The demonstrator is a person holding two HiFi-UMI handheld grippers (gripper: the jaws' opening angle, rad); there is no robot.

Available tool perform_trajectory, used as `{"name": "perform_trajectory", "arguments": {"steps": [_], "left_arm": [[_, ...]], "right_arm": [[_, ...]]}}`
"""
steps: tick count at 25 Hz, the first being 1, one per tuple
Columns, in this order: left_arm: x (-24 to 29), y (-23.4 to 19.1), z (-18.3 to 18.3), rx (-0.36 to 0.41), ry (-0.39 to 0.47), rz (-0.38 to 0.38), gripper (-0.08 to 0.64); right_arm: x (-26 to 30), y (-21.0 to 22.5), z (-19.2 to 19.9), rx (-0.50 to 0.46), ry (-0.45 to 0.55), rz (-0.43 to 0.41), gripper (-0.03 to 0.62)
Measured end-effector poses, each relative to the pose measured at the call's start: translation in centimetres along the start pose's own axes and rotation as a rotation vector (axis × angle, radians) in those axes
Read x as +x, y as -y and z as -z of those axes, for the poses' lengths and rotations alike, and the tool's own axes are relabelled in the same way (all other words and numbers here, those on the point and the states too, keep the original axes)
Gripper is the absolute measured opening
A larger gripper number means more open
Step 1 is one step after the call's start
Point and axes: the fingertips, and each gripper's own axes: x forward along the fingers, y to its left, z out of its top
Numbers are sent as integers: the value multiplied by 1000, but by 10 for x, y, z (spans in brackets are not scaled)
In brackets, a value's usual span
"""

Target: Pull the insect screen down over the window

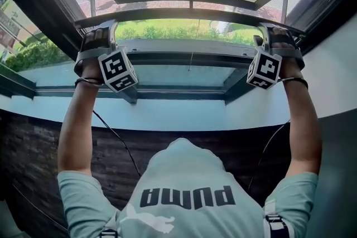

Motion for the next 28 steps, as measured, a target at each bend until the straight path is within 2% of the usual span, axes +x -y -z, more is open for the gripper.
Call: {"name": "perform_trajectory", "arguments": {"steps": [3,9,16,22,28], "left_arm": [[8,13,2,-6,-11,-6,428],[26,54,3,3,-22,57,428],[44,80,0,10,-27,41,428],[57,125,5,16,-40,120,428],[70,158,7,27,-54,157,428]], "right_arm": [[7,-14,-5,31,-3,-3,183],[20,-54,-16,21,-6,-55,183],[31,-83,-19,57,-16,-62,181],[45,-124,-33,27,-11,-126,182],[55,-157,-40,28,-2,-175,182]]}}
